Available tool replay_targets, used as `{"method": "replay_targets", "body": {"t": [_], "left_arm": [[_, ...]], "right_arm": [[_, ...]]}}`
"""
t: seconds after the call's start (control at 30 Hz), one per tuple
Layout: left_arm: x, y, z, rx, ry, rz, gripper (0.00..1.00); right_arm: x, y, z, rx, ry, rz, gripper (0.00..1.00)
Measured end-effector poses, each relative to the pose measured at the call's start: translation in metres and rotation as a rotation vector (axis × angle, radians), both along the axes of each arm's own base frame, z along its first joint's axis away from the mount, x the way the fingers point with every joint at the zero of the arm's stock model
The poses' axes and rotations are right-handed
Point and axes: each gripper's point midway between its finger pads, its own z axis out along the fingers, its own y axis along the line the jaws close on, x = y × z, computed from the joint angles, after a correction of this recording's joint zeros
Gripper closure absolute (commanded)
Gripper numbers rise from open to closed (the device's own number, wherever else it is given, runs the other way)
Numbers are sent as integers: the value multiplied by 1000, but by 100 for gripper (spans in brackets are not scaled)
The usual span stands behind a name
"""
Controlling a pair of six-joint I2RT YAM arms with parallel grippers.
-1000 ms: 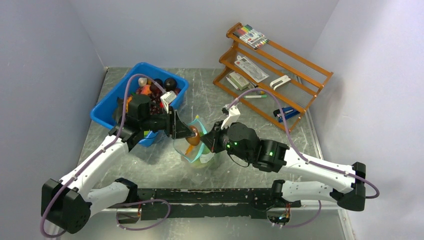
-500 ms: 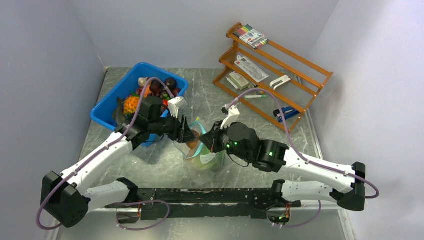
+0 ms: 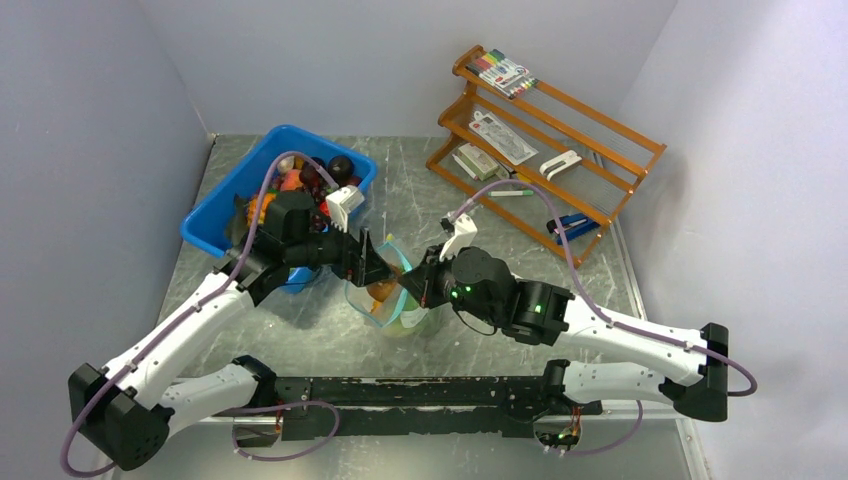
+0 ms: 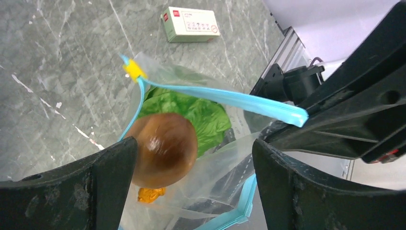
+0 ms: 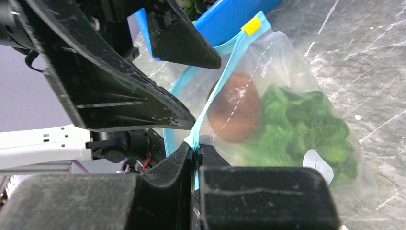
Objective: Place the food in the zip-top bag and seal the zipper
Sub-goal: Place the fake vegetable in the zipper food storage bag, then pick up the fake vegetable from the bin.
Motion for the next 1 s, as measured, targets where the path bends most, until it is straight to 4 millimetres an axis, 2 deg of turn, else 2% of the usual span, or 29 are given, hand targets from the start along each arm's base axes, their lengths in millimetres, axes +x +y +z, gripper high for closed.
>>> {"method": "replay_targets", "body": {"t": [0.2,0.43,0.53,0.67,0.77,0.9,1.0], "left_arm": [[4,3,20,-23,-38,40,19],[21,20,32,24,-95,187,25],[35,34,38,66,-130,290,26],[54,52,41,140,-155,412,36],[76,60,41,201,-162,490,36],[99,72,28,283,-162,554,36],[120,93,16,334,-144,620,26]], "right_arm": [[1,-1,-1,-8,-7,-1,100],[3,-9,-3,-32,-30,-14,100],[1,-14,-6,-36,-36,-14,100],[1,-16,-9,-49,-45,-9,100],[2,-18,-8,-52,-55,-11,100],[2,-23,-2,-45,-74,-16,100],[2,-26,0,-46,-81,-18,100]]}}
